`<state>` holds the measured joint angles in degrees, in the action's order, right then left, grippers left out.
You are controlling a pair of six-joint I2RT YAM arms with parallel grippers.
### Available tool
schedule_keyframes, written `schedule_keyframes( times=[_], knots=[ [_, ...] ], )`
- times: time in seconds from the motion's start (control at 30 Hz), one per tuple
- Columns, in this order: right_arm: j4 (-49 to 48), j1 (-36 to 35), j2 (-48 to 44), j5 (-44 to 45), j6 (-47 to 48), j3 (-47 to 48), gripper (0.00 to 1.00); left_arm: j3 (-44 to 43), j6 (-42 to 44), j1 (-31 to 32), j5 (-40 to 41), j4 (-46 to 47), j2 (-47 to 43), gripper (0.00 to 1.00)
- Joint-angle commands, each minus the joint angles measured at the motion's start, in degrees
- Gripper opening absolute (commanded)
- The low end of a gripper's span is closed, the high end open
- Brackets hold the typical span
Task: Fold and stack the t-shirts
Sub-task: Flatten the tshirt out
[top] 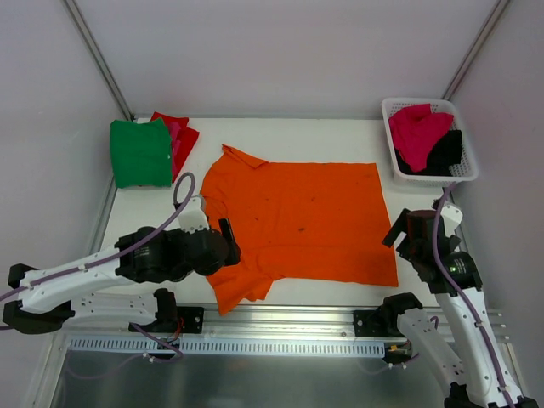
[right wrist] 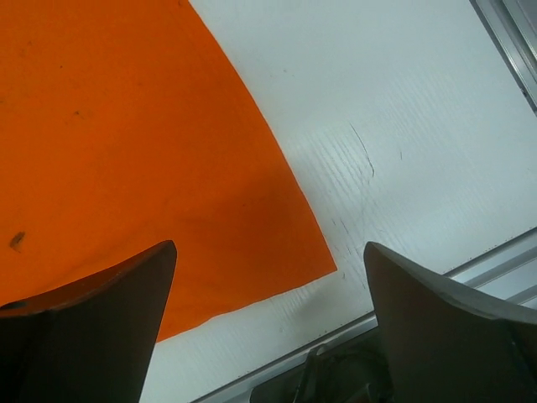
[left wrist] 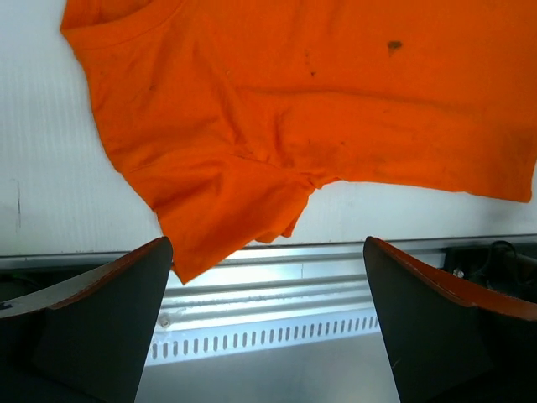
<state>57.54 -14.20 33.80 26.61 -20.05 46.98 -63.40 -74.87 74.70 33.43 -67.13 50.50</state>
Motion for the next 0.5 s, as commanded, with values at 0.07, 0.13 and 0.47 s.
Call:
schedule_keyframes(
  times=[0.07,0.13,0.47],
  knots=[
    [-6.9,-0.3,3.5,1.2,4.4,1.6,1.0,-0.7,6.3,0.4,8.7,3.4,2.2,0.99],
    [-10.4,-0.3,6.1,1.0,5.5,2.3,1.0,0.5,13.1,-0.9,11.9,8.8,1.5,0.99],
    [-23.2,3.6,27.2,-5.9,7.5,7.8,0.99,8.5,42.3,-45.4,-25.9,43.7,11.5,0.99]
  ],
)
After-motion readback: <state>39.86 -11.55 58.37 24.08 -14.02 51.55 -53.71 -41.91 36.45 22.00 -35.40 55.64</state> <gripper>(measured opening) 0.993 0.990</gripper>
